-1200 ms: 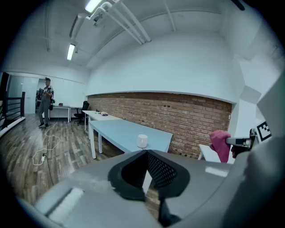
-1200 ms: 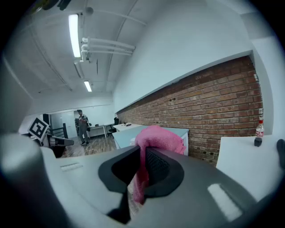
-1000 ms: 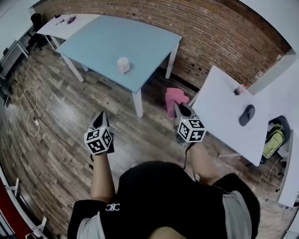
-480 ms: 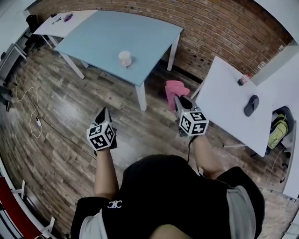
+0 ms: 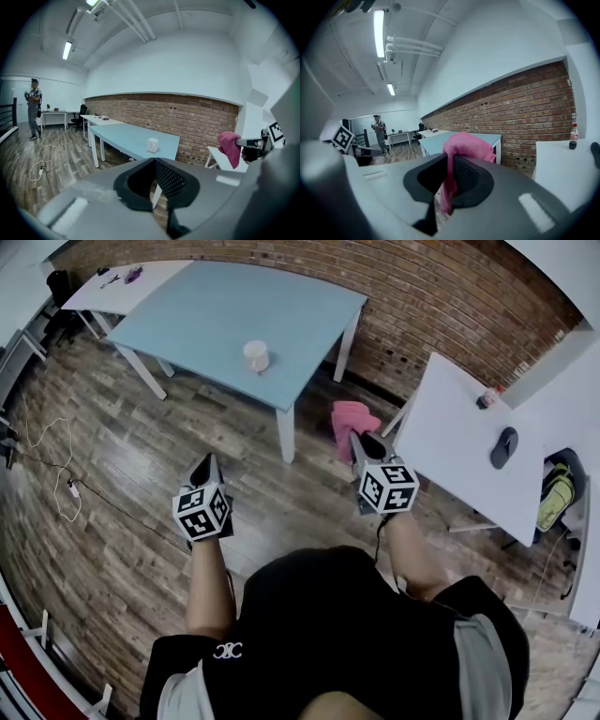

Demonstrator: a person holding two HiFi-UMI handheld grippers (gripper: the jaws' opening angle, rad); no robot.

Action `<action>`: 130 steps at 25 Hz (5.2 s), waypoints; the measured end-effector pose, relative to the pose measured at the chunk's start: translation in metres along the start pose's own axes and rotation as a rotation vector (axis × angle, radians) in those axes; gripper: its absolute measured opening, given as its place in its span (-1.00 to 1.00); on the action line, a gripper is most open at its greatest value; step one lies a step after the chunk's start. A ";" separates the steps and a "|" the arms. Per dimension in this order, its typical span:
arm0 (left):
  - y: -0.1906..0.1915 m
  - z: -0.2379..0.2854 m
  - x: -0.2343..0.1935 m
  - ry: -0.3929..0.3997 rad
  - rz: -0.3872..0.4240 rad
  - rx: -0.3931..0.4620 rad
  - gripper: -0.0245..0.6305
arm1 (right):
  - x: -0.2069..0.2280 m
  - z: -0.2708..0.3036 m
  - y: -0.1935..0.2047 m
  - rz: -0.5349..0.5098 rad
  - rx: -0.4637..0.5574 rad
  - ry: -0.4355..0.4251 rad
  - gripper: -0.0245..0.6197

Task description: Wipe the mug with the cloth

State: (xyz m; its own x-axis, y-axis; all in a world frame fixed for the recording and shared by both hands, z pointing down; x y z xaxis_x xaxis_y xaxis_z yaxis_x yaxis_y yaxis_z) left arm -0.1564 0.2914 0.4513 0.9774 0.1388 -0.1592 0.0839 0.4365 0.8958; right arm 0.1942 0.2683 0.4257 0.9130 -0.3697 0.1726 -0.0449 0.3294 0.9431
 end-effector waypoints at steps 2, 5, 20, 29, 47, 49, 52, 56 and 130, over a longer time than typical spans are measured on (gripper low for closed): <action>0.002 -0.001 -0.008 0.008 -0.002 0.001 -0.92 | -0.008 -0.001 0.004 -0.001 -0.002 0.009 -0.81; 0.007 0.000 -0.012 0.026 -0.002 -0.006 -0.92 | -0.014 -0.006 0.011 0.001 -0.009 0.023 -0.81; 0.009 0.030 -0.027 0.045 0.027 -0.037 -0.92 | -0.014 0.030 0.028 0.023 -0.045 0.027 -0.81; -0.025 0.111 -0.037 0.055 0.045 -0.039 -0.92 | 0.014 0.118 0.003 0.007 -0.051 0.010 -0.81; -0.064 0.285 -0.013 0.116 0.100 -0.178 -0.92 | 0.055 0.289 -0.024 -0.051 -0.238 -0.124 -0.81; -0.060 0.298 -0.007 0.127 0.104 -0.206 -0.92 | 0.060 0.305 -0.019 -0.044 -0.274 -0.138 -0.81; -0.050 0.314 -0.003 0.144 0.113 -0.251 -0.92 | 0.062 0.325 -0.013 -0.042 -0.320 -0.163 -0.81; -0.041 0.332 0.000 0.144 0.116 -0.304 -0.87 | 0.060 0.347 -0.006 -0.047 -0.379 -0.211 -0.81; -0.033 0.408 0.025 0.252 0.208 -0.484 -0.75 | 0.004 0.453 0.015 -0.093 -0.665 -0.817 -0.81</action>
State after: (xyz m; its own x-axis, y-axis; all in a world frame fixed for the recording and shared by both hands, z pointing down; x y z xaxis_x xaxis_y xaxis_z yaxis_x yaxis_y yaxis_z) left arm -0.0552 -0.0822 0.5870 0.8826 0.4465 -0.1472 -0.2610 0.7257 0.6365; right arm 0.0138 -0.1221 0.5690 0.3399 -0.8088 0.4799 0.4681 0.5880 0.6597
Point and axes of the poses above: the fingertips, and each gripper's own axes: z forward along the fingers, x to its right, y out of its underside, the point moved 4 cm from there along -z, backward along the fingers, and after that the axes turned 3 degrees about -x, right-handed, at the moved point
